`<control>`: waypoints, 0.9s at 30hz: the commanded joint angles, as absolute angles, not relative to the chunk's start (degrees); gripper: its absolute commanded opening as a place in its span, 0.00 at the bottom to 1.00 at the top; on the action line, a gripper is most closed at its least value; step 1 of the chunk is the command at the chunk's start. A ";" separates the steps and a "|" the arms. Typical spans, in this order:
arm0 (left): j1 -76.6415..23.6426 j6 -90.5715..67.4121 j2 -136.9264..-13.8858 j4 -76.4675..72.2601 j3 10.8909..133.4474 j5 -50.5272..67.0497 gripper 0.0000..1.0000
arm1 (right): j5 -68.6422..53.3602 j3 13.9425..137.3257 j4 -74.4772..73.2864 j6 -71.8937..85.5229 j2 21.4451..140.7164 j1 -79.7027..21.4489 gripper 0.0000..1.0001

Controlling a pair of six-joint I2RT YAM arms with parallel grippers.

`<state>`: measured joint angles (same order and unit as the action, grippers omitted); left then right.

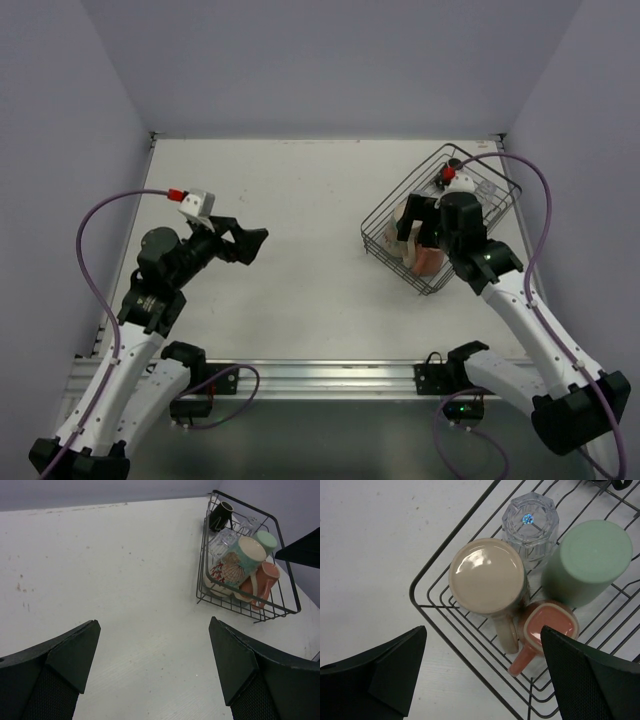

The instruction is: Unload the cups from the dish rack

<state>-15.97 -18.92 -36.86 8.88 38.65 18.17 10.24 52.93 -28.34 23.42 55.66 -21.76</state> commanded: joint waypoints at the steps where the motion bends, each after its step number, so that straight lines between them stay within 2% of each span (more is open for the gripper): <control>1: -16.87 -17.49 -36.21 9.05 39.29 17.32 1.00 | 13.36 57.03 -26.45 21.89 58.53 -21.97 0.99; 10: -16.96 -17.32 -34.89 9.93 39.20 14.77 1.00 | 15.82 61.95 -27.15 20.39 68.10 -22.06 0.99; 27: -16.96 -17.05 -36.04 10.02 39.38 15.47 1.00 | 16.43 62.75 -23.56 19.95 78.74 -22.06 0.99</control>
<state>-16.64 -18.37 -36.07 10.44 38.65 15.51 14.55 60.45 -26.39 20.56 76.86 -21.85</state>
